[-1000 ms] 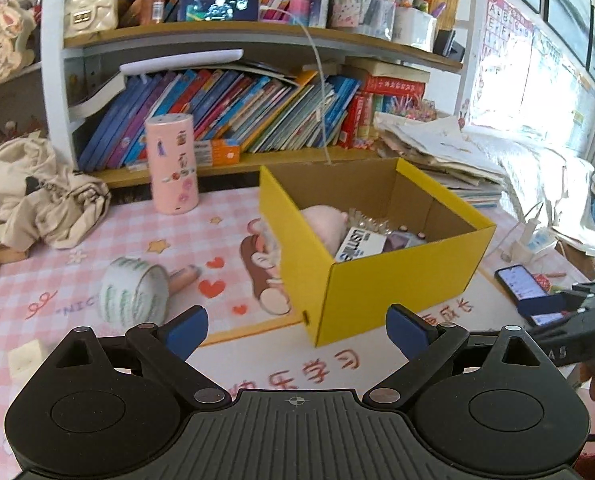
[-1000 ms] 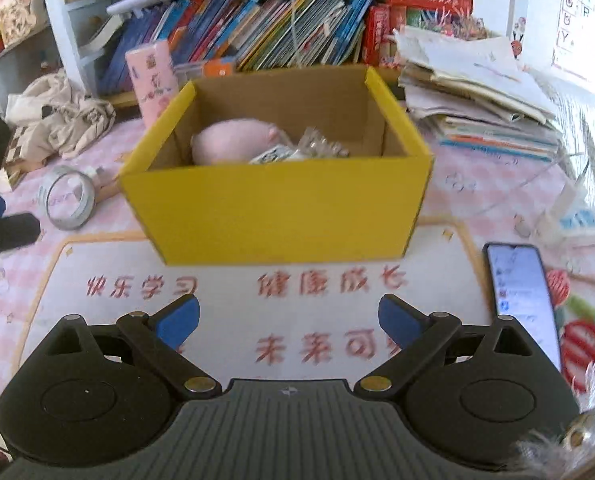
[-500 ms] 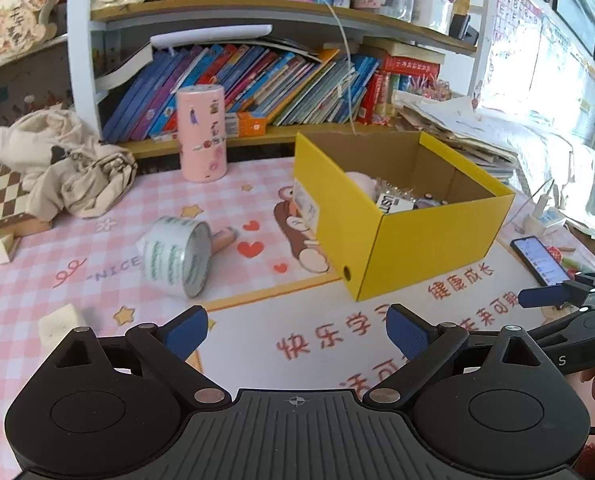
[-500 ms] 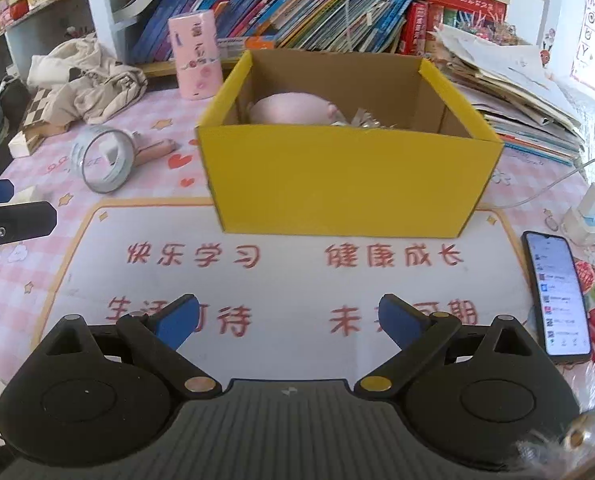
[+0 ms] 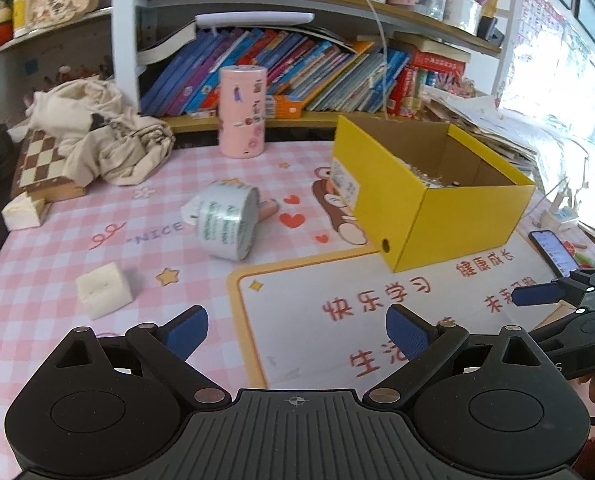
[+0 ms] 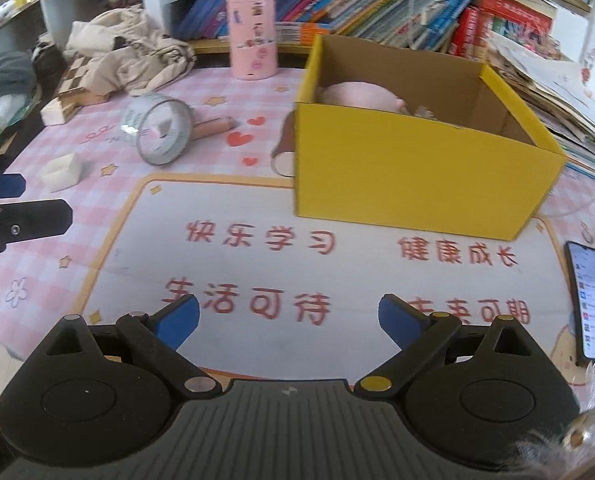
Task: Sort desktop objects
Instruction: 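Lift both open grippers out of the yellow box and back over the desk, then move the left gripper to the white sponge while the right approaches the tape roll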
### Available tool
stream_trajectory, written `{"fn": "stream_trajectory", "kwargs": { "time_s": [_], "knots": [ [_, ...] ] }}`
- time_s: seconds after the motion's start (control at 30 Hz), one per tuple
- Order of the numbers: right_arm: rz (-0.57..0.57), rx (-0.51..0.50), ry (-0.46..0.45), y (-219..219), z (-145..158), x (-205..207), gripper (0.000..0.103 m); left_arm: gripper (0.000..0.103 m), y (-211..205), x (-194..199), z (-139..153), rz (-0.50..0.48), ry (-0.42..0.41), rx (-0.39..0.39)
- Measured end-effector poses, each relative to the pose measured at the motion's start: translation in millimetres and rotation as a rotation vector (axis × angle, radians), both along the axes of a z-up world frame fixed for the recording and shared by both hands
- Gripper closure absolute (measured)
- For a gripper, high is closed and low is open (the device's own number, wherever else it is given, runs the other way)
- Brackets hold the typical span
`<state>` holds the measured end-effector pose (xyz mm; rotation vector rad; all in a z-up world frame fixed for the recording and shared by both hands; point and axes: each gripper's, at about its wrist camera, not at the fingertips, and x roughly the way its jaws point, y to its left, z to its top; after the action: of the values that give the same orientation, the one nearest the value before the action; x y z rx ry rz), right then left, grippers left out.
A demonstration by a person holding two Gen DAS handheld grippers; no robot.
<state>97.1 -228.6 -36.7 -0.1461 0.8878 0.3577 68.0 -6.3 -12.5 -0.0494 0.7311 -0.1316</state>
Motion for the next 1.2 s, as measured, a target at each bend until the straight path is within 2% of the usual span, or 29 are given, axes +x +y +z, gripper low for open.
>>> {"fn": "stream_trajectory", "kwargs": {
  "time_s": [0.47, 1.2],
  "knots": [
    [0.114, -0.02, -0.007, 46.0, 0.1, 5.3, 0.006, 0.006, 38.2, -8.8, -2.7, 0.096, 0.007, 0.001],
    [0.204, -0.039, -0.056, 96.9, 9.6, 17.1, 0.006, 0.006, 84.9, -11.3, -1.4, 0.206, -0.018, 0.004]
  ]
}}
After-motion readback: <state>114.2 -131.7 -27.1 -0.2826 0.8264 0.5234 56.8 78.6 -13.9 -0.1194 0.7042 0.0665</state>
